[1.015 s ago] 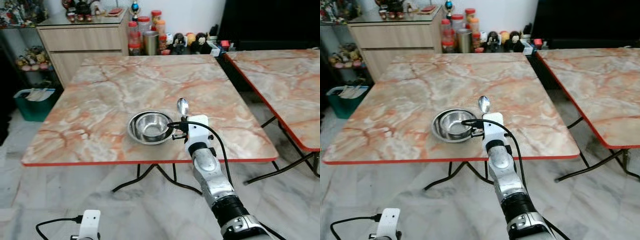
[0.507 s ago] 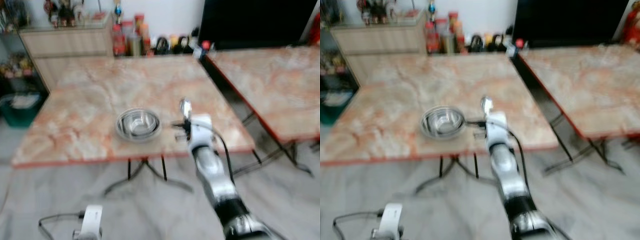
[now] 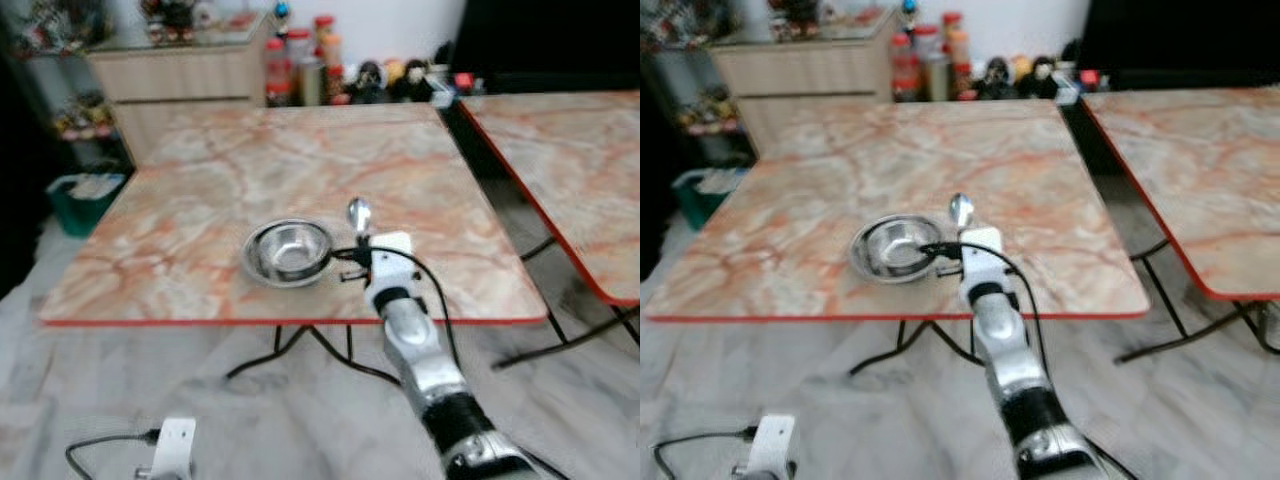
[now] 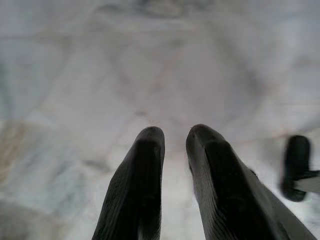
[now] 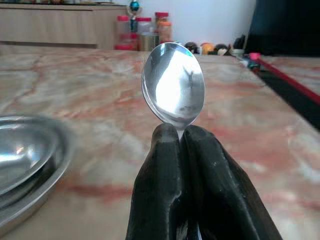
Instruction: Setting the table
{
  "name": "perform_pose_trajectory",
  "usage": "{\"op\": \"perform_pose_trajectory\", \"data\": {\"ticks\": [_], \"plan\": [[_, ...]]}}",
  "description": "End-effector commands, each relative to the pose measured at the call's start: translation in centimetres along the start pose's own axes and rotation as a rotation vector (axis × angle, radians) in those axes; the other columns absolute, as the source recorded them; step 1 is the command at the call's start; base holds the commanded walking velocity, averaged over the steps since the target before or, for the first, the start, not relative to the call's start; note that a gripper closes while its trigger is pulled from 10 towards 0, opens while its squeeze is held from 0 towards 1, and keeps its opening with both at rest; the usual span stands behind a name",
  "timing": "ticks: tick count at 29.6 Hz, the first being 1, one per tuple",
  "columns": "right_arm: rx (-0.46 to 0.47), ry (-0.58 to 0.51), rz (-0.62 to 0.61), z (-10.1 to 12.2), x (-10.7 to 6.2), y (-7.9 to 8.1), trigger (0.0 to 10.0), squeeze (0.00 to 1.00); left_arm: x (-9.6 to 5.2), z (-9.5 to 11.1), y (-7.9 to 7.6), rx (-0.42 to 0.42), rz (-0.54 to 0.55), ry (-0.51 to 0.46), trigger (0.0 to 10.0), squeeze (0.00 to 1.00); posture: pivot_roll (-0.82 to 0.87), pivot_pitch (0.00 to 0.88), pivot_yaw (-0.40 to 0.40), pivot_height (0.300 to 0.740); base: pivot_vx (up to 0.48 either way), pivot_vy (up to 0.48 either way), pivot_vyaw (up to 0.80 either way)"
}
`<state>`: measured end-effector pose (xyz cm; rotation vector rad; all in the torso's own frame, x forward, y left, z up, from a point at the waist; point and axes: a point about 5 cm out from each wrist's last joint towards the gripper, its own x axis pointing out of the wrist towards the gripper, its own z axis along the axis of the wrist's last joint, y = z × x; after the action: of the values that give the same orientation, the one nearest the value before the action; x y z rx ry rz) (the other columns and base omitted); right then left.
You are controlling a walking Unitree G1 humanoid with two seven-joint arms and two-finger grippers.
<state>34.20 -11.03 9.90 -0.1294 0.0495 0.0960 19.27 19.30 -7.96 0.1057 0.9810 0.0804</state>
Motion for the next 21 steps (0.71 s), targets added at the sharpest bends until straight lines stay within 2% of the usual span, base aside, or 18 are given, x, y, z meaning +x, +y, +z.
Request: {"op": "perform_pose_trajectory", "data": {"ticks": [1,6,21], "plan": [[0.008,-0.027,0.049,0.9,0.2,1.7,10.0,0.00,0.0,-0.1,1.4,0.005,0.039,0.002,10.0,0.00,-0.06,0.000,0.022,0.740,0.371,0.000,0.00],[0.021,-0.017,0.037,0.8,0.2,1.7,10.0,0.00,0.0,-0.1,1.5,0.004,0.039,0.002,10.0,0.00,-0.06,0.000,0.022,0.740,0.371,0.000,0.00],[0.019,0.043,0.066,-0.2,0.0,2.6,10.0,0.00,-0.1,-0.3,1.4,0.000,0.044,0.012,10.0,0.00,-0.06,0.000,0.016,0.740,0.000,0.000,0.00]]}}
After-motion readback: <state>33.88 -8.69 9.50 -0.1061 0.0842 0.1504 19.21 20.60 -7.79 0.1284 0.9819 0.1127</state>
